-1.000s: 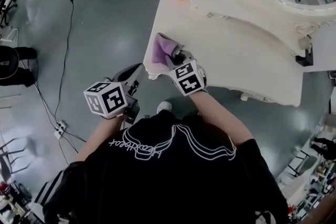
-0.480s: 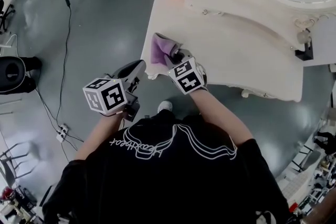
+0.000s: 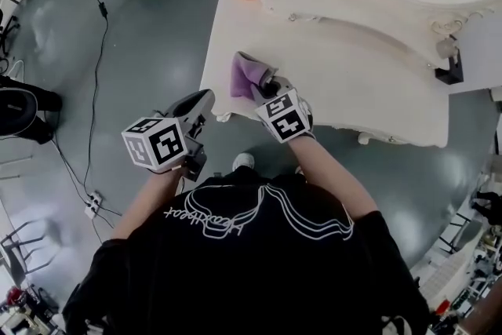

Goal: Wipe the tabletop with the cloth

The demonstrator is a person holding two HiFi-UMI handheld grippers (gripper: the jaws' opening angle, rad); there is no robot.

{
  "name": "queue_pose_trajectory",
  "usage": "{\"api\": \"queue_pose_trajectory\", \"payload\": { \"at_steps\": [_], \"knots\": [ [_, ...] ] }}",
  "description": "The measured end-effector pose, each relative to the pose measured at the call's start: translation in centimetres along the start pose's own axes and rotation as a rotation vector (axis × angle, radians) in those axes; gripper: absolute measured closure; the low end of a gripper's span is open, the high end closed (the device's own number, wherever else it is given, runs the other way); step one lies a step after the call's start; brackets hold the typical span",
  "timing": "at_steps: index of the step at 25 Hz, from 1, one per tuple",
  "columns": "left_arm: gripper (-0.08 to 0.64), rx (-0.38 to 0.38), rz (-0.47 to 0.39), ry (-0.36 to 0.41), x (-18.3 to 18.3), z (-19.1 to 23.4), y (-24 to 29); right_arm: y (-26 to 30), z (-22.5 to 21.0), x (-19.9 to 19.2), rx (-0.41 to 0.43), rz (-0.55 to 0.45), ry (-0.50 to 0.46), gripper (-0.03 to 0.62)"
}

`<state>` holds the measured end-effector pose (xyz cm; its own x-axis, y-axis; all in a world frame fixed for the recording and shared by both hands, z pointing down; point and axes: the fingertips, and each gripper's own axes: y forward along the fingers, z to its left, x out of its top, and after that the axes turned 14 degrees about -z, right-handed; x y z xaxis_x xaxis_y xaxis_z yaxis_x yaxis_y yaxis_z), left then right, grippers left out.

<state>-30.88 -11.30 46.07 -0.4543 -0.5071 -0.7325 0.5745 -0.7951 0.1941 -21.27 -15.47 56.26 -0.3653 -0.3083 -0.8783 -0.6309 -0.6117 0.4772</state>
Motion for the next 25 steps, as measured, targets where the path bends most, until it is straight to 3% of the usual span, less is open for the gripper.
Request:
{"api": "queue_pose_trajectory", "payload": {
  "at_steps": [25],
  "knots": [
    [0.556, -0.037, 0.004, 0.033, -2.4, -6.7, 3.6, -7.4, -6.8, -4.3, -0.084, 0.012, 0.028, 0.548]
  ]
}}
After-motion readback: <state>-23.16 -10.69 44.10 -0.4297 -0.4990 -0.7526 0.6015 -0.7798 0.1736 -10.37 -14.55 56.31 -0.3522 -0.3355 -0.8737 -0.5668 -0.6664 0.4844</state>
